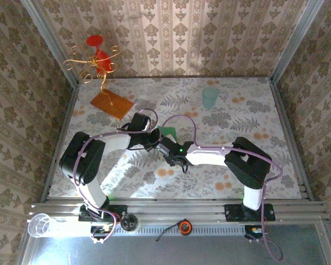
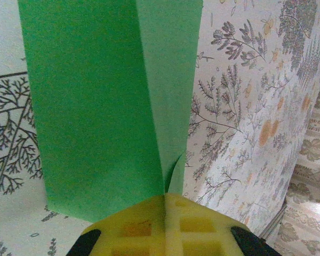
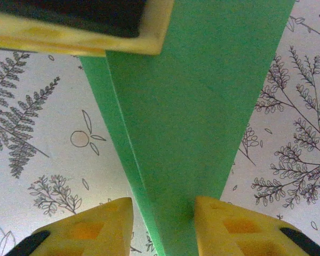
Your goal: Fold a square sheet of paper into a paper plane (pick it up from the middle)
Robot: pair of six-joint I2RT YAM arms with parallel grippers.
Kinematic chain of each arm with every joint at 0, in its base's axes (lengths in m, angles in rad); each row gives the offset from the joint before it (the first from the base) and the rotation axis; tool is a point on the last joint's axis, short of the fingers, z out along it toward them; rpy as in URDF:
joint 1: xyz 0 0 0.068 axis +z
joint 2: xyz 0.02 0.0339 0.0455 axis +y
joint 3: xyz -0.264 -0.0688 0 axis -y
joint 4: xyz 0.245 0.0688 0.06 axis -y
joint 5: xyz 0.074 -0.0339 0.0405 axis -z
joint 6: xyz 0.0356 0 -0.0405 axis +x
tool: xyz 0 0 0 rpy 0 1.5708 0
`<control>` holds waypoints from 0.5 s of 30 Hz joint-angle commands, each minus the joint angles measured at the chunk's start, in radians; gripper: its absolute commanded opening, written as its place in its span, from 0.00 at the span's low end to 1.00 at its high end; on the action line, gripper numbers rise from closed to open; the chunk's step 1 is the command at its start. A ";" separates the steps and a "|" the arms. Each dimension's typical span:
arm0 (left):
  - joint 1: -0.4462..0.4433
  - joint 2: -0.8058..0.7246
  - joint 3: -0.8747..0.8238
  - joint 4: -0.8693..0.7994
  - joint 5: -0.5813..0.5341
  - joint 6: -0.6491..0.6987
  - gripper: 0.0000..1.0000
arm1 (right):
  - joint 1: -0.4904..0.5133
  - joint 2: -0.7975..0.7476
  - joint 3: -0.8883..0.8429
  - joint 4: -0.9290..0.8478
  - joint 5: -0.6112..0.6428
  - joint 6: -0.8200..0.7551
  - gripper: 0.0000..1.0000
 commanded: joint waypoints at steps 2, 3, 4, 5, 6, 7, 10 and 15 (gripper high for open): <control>-0.004 0.002 0.019 0.006 0.020 -0.014 0.00 | 0.003 0.018 0.027 0.008 0.064 0.003 0.35; -0.004 0.002 0.019 0.005 0.020 -0.014 0.00 | 0.003 0.021 0.028 0.009 0.066 0.002 0.34; -0.004 0.002 0.019 0.003 0.021 -0.014 0.00 | 0.002 0.025 0.030 0.012 0.065 0.001 0.33; -0.004 0.002 0.019 0.004 0.022 -0.014 0.00 | 0.002 0.029 0.032 0.011 0.068 0.000 0.33; -0.004 0.002 0.019 0.003 0.022 -0.014 0.00 | 0.003 0.033 0.036 0.009 0.072 0.000 0.32; -0.004 0.000 0.019 0.002 0.021 -0.014 0.00 | 0.003 0.036 0.040 0.007 0.075 0.002 0.32; -0.004 0.000 0.019 0.003 0.022 -0.015 0.00 | 0.003 0.041 0.035 0.014 0.076 0.002 0.32; -0.004 0.001 0.020 -0.003 0.020 -0.017 0.00 | 0.002 0.046 0.031 0.020 0.082 0.002 0.31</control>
